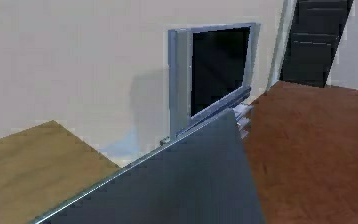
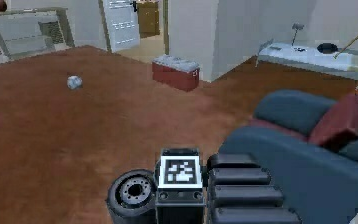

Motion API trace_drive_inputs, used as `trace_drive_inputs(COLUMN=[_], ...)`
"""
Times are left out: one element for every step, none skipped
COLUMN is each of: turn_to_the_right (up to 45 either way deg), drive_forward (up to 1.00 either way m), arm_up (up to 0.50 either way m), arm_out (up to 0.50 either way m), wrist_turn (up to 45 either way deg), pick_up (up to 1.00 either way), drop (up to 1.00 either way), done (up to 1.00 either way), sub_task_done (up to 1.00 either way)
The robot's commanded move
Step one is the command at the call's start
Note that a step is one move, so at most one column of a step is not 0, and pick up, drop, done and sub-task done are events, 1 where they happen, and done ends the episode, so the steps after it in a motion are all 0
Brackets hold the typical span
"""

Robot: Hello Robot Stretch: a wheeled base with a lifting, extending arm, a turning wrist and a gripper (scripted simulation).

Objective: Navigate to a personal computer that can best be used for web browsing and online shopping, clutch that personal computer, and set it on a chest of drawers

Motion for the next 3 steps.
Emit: trace_drive_inputs(turn_to_the_right=[-45.0,-45.0,-6.0], drive_forward=[0.0,0.0,0.0], arm_up=[0.0,0.0,0.0], arm_out=[0.0,0.0,0.0], wrist_turn=[0.0,0.0,0.0], pick_up=[0.0,0.0,0.0], drop=[0.0,0.0,0.0], done=[0.0,0.0,0.0], sub_task_done=[0.0,0.0,0.0])
